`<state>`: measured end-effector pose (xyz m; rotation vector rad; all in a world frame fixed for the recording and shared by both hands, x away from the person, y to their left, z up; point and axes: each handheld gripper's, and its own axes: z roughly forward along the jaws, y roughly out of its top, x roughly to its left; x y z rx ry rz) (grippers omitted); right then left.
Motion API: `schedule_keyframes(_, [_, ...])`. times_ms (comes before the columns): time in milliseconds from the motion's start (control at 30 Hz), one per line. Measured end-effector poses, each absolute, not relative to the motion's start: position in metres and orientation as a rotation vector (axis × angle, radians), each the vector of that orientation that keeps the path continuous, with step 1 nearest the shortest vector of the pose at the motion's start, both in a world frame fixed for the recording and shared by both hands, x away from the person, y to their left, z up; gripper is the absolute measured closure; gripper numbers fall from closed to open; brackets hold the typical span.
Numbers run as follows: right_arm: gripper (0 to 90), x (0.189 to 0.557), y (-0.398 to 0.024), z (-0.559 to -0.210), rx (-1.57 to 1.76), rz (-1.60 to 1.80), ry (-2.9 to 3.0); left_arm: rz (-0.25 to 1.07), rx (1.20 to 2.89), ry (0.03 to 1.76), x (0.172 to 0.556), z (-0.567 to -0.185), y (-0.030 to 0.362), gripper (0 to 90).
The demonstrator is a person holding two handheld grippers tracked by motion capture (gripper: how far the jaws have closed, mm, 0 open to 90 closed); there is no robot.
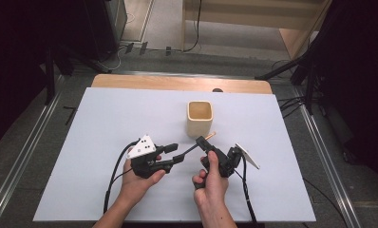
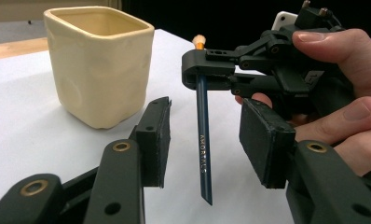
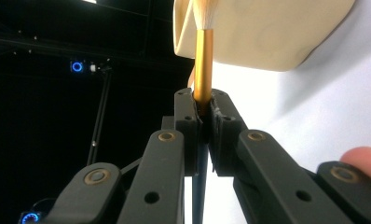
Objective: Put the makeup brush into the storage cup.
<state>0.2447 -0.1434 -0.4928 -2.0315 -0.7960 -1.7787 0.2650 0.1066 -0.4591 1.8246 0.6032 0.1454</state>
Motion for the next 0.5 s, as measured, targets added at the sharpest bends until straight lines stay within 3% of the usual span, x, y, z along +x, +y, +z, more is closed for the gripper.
schedule_keyframes(300, [84.6,0.2445,-0.1435,-0.4887,-2.030,-1.814,-0.885,0.146,1.827,0.587,0.2635,-0.4584,0.1071,44.9])
schedule_keyframes(500, [84.6,0.2432,-0.1446,-0.4831,-2.024,-1.868,-0.988,0.153,1.822,0.583,0.2623,-0.4575,0.1077,27.0])
